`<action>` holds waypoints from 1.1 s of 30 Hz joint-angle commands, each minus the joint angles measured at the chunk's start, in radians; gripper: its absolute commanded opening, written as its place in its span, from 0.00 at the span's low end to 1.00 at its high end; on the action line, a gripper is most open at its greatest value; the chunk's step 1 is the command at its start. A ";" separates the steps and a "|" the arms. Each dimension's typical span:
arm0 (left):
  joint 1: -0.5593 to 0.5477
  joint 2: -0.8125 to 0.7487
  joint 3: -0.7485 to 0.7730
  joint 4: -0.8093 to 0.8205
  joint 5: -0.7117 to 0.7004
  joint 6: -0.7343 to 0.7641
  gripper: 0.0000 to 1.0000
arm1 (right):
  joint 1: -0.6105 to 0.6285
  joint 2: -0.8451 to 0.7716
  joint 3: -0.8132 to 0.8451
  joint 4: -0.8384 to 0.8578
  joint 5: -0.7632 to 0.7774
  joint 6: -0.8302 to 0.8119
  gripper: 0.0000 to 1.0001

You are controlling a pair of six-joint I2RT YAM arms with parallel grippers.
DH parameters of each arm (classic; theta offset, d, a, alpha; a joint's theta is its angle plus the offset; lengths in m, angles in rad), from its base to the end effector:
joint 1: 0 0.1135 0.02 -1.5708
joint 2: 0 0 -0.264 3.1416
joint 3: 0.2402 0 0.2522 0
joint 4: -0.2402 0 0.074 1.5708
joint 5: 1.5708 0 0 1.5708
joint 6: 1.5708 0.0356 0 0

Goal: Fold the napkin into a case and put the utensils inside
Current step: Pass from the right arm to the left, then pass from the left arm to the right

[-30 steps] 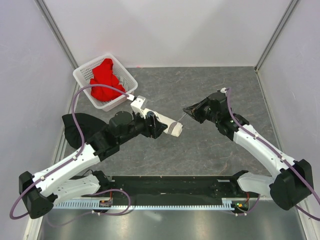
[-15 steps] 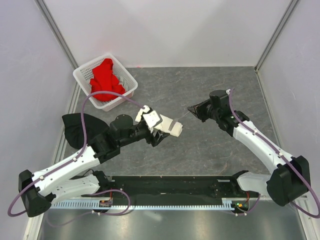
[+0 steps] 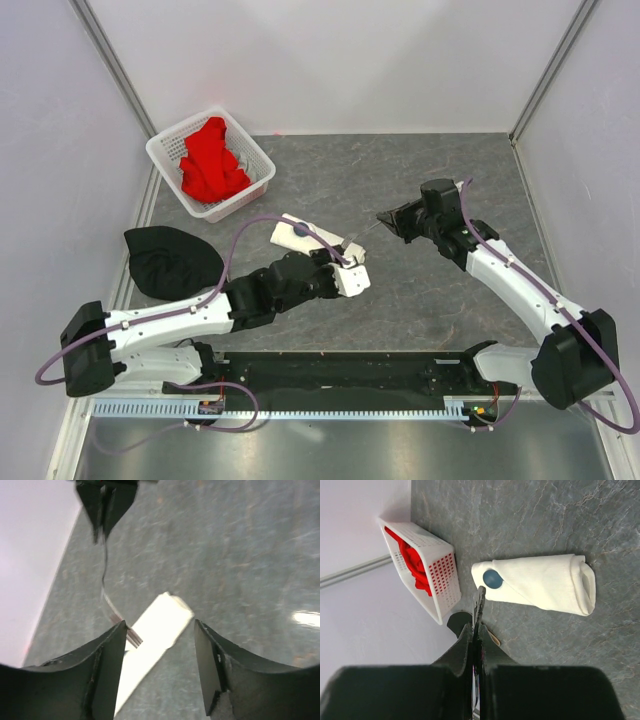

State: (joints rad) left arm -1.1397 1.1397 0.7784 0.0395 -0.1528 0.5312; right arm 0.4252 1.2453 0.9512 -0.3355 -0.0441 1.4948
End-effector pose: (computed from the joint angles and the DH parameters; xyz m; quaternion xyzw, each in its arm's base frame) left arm 0.1151 -0.2372 0.2883 0.5699 0.5757 -0.1156 0.5748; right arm 0.2507 0.1153 0.2855 0.4456 0.7718 0.3826 0.2439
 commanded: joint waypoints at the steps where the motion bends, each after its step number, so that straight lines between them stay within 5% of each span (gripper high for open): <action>1: -0.017 0.008 -0.019 0.196 -0.232 0.096 0.57 | -0.005 -0.014 0.035 0.019 -0.034 0.051 0.00; 15: -0.035 0.017 -0.060 0.364 -0.346 0.101 0.37 | -0.009 -0.012 0.008 0.055 -0.083 0.090 0.00; 18: -0.035 0.017 -0.056 0.367 -0.387 0.090 0.13 | -0.009 -0.003 0.004 0.067 -0.114 0.090 0.03; 19: -0.034 0.018 -0.057 0.372 -0.404 0.089 0.02 | -0.011 -0.006 0.004 0.072 -0.115 0.075 0.07; 24: -0.002 0.005 0.002 0.182 -0.441 -0.045 0.02 | -0.009 -0.026 0.009 0.087 -0.088 -0.057 0.43; 26: 0.030 -0.015 0.062 0.064 -0.421 -0.168 0.02 | -0.008 -0.023 0.027 0.087 -0.077 -0.205 0.65; 33: 0.386 -0.023 0.295 -0.435 0.077 -0.454 0.02 | -0.011 0.009 0.096 0.018 -0.172 -0.727 0.93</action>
State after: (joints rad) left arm -0.9234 1.1343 0.9329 -0.1158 -0.3782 0.2955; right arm 0.4164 1.2491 0.9741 -0.3046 -0.1455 1.1671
